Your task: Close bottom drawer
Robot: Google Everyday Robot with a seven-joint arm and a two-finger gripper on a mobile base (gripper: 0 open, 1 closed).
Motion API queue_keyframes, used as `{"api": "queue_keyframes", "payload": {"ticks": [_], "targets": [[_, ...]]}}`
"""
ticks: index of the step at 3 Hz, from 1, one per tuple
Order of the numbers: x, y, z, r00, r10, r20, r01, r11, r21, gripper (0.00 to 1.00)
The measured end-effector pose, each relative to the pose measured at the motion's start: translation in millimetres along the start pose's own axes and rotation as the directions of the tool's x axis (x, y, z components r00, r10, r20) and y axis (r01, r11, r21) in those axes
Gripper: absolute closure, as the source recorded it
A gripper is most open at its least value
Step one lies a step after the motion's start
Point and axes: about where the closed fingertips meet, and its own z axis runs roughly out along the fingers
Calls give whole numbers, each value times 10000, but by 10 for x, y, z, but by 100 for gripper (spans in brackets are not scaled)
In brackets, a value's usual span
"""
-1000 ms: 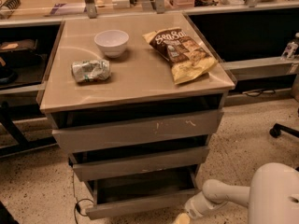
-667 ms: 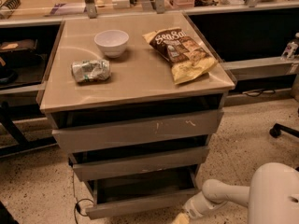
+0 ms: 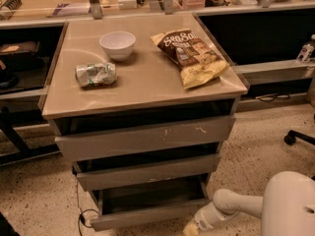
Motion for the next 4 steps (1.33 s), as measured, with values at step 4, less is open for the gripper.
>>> {"api": "queue_keyframes", "payload": {"ticks": [4], "targets": [[-544, -140, 74, 9918, -1276, 26, 1270, 9888, 789, 100]]}}
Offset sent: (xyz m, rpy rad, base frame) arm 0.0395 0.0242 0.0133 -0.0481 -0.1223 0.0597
